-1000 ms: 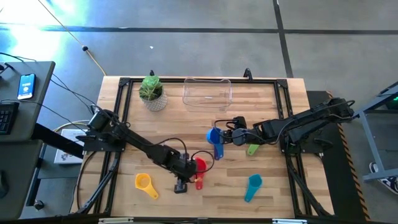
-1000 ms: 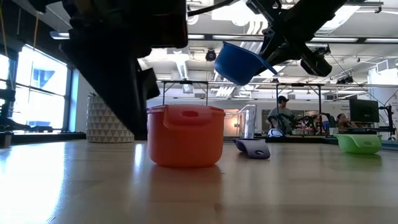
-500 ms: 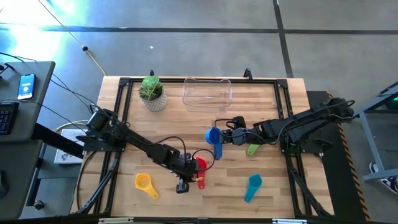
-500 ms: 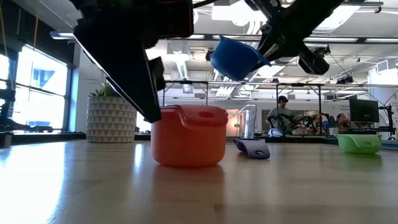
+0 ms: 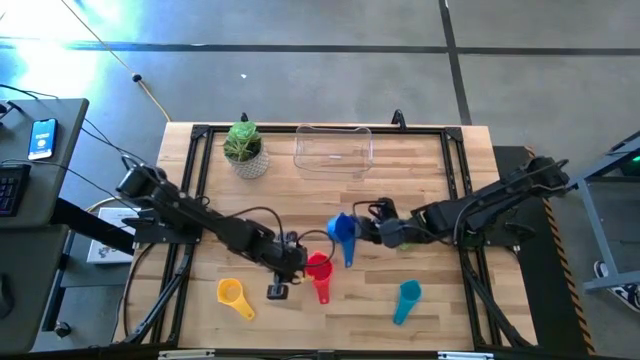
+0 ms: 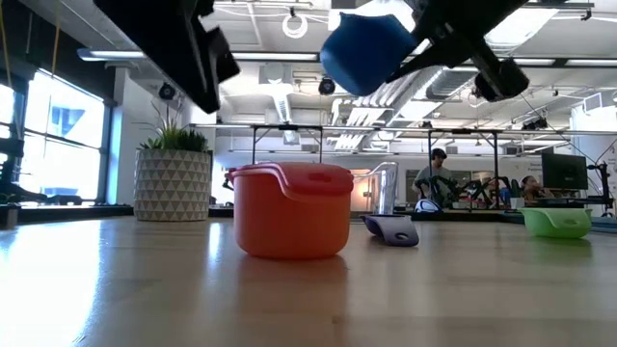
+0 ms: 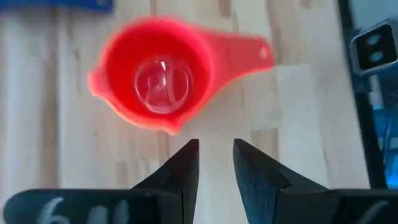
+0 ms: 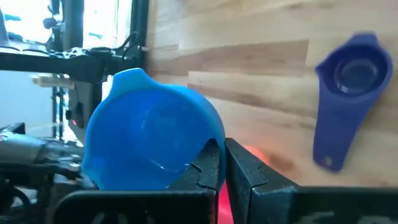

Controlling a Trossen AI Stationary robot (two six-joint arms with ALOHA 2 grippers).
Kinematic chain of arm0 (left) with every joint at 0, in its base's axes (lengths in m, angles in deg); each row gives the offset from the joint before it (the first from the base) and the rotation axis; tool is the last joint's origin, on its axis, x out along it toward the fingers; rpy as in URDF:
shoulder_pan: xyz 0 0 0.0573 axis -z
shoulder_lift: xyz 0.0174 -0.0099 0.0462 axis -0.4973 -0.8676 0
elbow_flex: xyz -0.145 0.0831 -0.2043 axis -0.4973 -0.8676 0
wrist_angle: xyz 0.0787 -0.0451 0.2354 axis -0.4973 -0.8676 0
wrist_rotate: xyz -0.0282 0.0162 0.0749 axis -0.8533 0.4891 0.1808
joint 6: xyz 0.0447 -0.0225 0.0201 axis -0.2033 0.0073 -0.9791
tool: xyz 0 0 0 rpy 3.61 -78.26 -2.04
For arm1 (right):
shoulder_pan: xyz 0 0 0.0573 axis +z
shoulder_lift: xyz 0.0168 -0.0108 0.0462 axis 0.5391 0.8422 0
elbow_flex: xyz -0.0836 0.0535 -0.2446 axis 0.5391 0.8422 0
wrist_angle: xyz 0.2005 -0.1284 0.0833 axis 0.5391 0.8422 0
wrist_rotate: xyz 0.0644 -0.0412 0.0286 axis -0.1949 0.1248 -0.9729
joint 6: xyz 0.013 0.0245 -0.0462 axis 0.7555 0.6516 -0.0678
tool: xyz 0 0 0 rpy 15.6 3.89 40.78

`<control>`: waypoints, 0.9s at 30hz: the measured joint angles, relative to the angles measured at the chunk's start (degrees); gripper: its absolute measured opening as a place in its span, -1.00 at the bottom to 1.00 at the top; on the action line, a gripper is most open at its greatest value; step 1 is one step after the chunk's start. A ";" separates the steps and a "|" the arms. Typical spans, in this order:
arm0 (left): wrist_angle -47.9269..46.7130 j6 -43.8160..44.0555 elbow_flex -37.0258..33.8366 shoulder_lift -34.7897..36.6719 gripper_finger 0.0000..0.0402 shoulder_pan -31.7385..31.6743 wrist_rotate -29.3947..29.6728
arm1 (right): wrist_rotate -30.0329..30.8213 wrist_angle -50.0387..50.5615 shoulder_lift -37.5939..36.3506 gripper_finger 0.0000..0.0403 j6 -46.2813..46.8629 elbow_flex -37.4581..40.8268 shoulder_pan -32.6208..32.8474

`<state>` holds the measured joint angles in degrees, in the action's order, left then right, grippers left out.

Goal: Nest measuring cups in basket
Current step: Stack the top light blue measuring cup into the red measuring cup

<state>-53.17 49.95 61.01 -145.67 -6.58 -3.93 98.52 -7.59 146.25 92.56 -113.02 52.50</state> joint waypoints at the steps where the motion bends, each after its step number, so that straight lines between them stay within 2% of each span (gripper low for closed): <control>1: -0.43 -0.80 0.02 0.97 -0.55 -0.23 0.43 | 0.69 0.00 0.01 -1.00 1.39 0.00 0.76; 8: -3.26 -5.57 0.00 8.07 -0.55 -2.99 4.08 | 4.57 -2.26 0.04 -1.00 7.49 -0.44 5.23; 13: -6.76 -8.18 0.00 13.64 -0.55 -5.04 5.15 | 7.96 2.77 2.26 -1.00 6.30 -7.15 6.46; 21: -13.10 -10.72 0.00 21.07 -0.55 -6.84 5.48 | 3.16 19.54 10.70 -1.00 7.75 -21.89 4.99; 27: -19.05 -10.94 0.00 22.83 -0.55 -6.59 8.22 | 0.14 29.60 19.14 -1.00 10.30 -33.05 4.38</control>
<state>-72.23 39.01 61.01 -122.84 -13.17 4.30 98.66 22.00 165.39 102.87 -146.07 56.88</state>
